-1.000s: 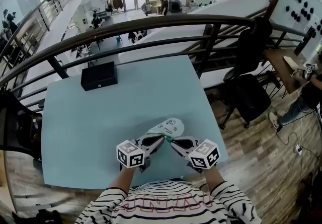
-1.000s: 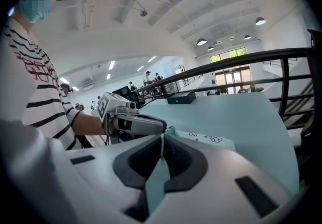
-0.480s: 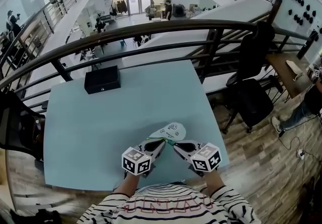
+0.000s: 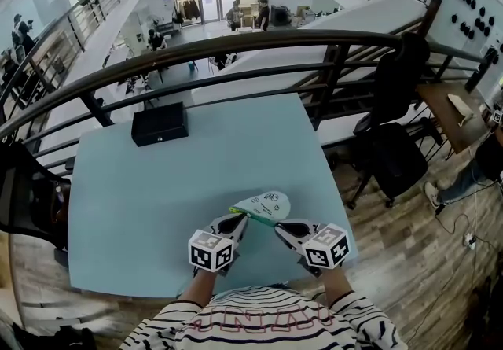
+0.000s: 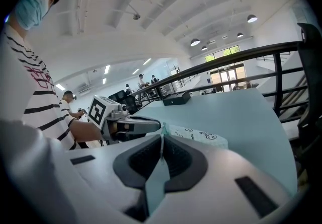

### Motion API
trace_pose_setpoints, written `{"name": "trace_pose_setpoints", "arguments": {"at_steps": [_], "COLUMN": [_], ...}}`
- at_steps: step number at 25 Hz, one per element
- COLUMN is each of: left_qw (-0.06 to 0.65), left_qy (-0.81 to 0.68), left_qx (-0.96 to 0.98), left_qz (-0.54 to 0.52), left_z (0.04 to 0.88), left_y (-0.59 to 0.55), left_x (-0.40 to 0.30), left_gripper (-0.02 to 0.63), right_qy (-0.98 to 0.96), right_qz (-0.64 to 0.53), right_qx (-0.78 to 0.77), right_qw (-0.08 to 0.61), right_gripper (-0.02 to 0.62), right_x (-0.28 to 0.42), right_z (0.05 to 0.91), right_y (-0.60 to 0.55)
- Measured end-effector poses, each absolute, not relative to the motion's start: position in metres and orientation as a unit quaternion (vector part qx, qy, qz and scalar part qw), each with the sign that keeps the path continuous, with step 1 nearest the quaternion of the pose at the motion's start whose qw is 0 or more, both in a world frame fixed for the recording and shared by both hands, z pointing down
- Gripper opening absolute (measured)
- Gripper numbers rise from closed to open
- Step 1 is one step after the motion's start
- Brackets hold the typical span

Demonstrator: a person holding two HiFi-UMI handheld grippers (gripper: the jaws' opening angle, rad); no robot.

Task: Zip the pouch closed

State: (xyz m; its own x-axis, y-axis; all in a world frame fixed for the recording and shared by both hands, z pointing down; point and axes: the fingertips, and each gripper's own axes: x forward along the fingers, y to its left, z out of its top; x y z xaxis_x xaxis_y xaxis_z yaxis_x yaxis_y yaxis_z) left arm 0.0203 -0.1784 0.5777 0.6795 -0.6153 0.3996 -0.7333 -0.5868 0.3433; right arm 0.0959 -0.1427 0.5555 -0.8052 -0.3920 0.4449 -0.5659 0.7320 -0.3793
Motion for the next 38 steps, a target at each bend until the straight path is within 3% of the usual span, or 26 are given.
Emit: {"name": "trace_pose_setpoints", "arguments": {"at_steps": [29,38], "left_qw": [0.210,0.132], "left_qy": [-0.460,-0.474], "left_qx": [0.849,0.845], "left_qz": [0.149,0.209], "left_z": [0.586,0.595], "left_y": [-0.218,-0.227], "left_x": [-0.028,-0.030], "left_gripper": [0.028,0.028], "right_qy": [-0.912,-0.909], "right_qz": [0.268,0.270], "right_qx": [0.269,0.274], "right_qw": [0.154,0.159], "right_gripper": [0.037,0.037], "right_x": [0.101,0.092], "right_z": [0.555,0.567], "right_y": [-0.147,-0.148]}}
